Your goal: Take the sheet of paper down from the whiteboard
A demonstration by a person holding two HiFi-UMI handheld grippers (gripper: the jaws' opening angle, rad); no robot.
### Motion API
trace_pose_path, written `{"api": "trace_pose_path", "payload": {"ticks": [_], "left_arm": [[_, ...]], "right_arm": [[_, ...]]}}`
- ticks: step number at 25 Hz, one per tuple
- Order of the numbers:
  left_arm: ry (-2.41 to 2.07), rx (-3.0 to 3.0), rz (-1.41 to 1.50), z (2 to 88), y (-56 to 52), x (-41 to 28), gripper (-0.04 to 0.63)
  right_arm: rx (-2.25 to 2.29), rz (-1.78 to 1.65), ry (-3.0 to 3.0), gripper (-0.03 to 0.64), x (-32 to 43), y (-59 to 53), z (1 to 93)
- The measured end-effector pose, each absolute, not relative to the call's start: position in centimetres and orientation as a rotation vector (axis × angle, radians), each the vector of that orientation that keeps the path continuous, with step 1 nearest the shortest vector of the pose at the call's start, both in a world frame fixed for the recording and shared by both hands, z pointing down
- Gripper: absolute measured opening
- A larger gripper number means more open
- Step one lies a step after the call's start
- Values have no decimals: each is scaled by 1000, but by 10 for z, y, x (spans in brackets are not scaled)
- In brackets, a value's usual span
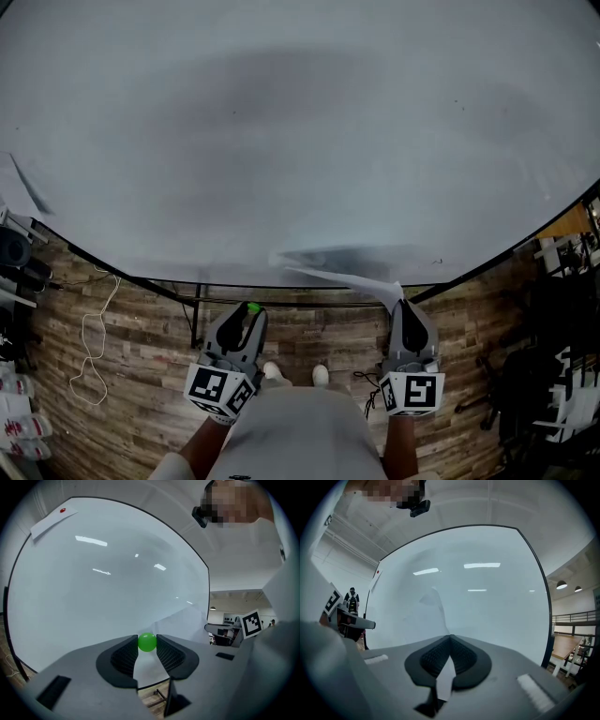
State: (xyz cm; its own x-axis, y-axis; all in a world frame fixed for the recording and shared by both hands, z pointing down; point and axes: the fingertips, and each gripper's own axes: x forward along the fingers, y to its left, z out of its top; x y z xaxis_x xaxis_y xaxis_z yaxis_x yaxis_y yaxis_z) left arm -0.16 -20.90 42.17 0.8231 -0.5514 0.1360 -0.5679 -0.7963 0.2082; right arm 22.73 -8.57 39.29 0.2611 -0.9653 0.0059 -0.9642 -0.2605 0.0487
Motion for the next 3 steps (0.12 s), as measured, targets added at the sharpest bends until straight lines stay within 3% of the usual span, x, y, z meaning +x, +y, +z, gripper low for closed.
{"api": "trace_pose_path", "payload": {"ticks": [3], "left_arm": [[-859,2768,108,420,-208,-1,123]], "right_arm": [[2473,-31,-1884,11,227,-85,394]]}}
